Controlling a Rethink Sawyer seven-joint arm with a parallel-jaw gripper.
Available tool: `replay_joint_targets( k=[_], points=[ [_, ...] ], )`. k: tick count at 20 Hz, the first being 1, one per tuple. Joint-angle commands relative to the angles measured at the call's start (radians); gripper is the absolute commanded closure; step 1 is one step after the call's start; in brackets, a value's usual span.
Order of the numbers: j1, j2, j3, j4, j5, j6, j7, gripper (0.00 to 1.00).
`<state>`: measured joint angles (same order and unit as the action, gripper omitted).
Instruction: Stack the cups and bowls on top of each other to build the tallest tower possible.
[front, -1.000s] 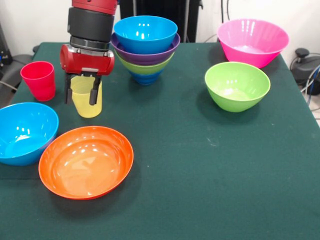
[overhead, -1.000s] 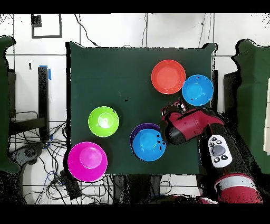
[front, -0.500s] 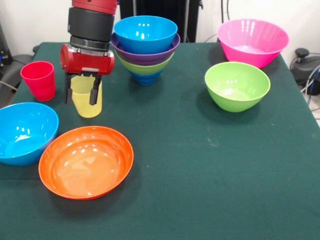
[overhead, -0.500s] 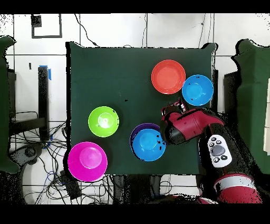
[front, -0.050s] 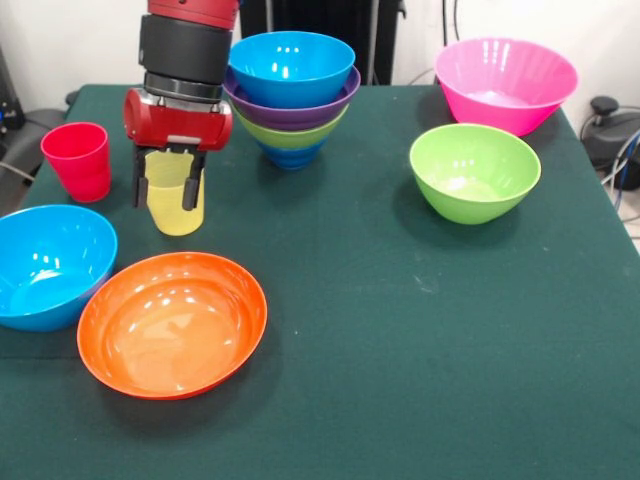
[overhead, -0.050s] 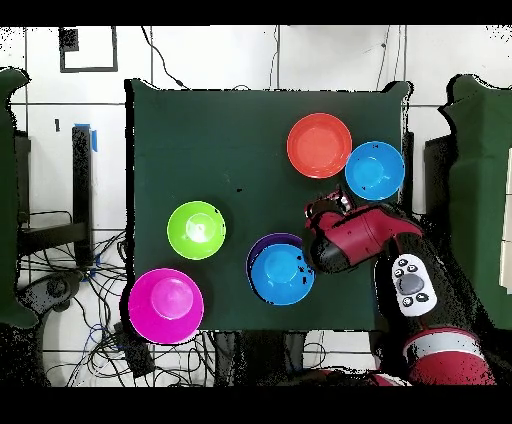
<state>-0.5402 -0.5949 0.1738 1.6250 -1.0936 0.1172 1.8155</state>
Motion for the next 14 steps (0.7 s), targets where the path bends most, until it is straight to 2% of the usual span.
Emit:
replay_joint_targets(
  k=[1,14],
  points=[
    [0.025,0.042,0.032,-0.056,0.028,-0.023,0.079,0.0],
    [0.076,0.067,-0.029,-0.067,0.042,-0.066,0.129,0.0]
  ],
)
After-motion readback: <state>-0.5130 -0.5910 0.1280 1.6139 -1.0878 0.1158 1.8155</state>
